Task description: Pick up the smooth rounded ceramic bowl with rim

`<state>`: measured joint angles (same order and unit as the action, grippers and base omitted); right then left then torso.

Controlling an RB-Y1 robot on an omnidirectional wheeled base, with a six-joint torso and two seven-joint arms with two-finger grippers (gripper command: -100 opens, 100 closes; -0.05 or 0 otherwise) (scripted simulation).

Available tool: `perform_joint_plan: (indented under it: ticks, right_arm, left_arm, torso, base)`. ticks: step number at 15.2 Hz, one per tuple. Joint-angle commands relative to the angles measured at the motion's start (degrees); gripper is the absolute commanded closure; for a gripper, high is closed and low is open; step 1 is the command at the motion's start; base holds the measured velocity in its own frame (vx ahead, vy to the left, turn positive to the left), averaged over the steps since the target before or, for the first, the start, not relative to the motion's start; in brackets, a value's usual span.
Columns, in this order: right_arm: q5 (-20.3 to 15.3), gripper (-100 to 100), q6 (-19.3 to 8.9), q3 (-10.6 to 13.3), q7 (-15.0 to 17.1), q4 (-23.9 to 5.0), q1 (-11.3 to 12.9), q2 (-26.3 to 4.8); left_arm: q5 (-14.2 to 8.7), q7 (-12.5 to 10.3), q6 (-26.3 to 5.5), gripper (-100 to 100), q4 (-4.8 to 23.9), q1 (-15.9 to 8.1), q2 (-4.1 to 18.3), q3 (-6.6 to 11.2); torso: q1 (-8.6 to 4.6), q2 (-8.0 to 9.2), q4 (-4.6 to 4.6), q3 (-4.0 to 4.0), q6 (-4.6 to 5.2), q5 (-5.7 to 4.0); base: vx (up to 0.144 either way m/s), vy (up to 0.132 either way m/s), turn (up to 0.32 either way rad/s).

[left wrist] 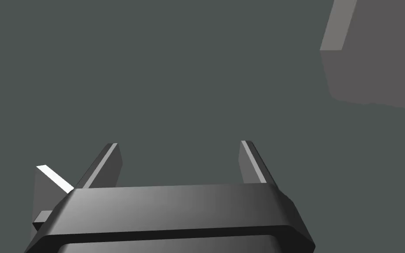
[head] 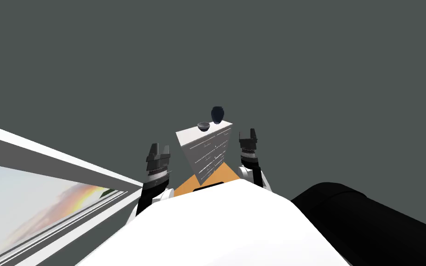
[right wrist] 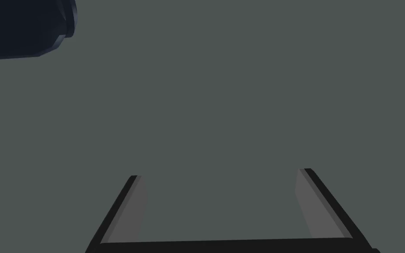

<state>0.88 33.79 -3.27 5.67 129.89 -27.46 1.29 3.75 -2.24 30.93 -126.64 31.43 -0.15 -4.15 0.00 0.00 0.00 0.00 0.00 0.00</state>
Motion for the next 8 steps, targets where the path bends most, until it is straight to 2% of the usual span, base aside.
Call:
perform_joint_plan:
  ticks: [1, 3, 4, 6, 7, 8]
  right_arm:
    - [0.0, 0, 0.0, 0.0, 0.0, 0.0, 0.0, 0.0]
    - [0.0, 0, 0.0, 0.0, 0.0, 0.0, 0.0, 0.0]
    - [0.0, 0, 0.0, 0.0, 0.0, 0.0, 0.0, 0.0]
    - [0.0, 0, 0.0, 0.0, 0.0, 0.0, 0.0, 0.0]
    - [0.0, 0, 0.0, 0.0, 0.0, 0.0, 0.0, 0.01]
    - [0.0, 0, 0.0, 0.0, 0.0, 0.0, 0.0, 0.01]
  left_arm:
    - [-0.04, 0.09, -0.9, -100, 0.56, -0.94, 2.16, 0.15]
    - [-0.15, 0.28, -3.04, -100, 1.86, -3.15, 4.92, 0.5]
    - [-0.15, 0.28, -3.04, -100, 1.86, -3.15, 5.09, 0.5]
    - [-0.3, 0.55, -6.07, -100, 3.78, -6.12, 7.74, 1.03]
    - [-0.3, 0.55, -6.35, -100, 3.78, -6.53, 7.74, 1.03]
    - [-0.4, 0.7, -8.22, -100, 4.95, -8.47, 8.93, 1.37]
  torso:
    - [0.0, 0.0, 0.0, 0.0, 0.0, 0.0]
    - [-0.03, 0.0, 0.0, 0.0, 0.0, 0.0]
    - [-0.07, 0.01, 0.0, 0.0, 0.0, -0.01]
    - [-0.12, 0.01, 0.0, 0.0, 0.0, -0.02]
    - [-0.15, -0.01, 0.0, 0.0, 0.0, -0.03]
    - [-0.18, -0.02, 0.0, -0.01, 0.0, -0.04]
  base:
    - [-0.002, -0.006, 0.025]
    - [-0.007, -0.027, 0.07]
    - [-0.01, -0.037, 0.057]
    - [-0.006, -0.041, 0.082]
    - [-0.002, -0.051, 0.072]
    - [-0.003, -0.049, 0.092]
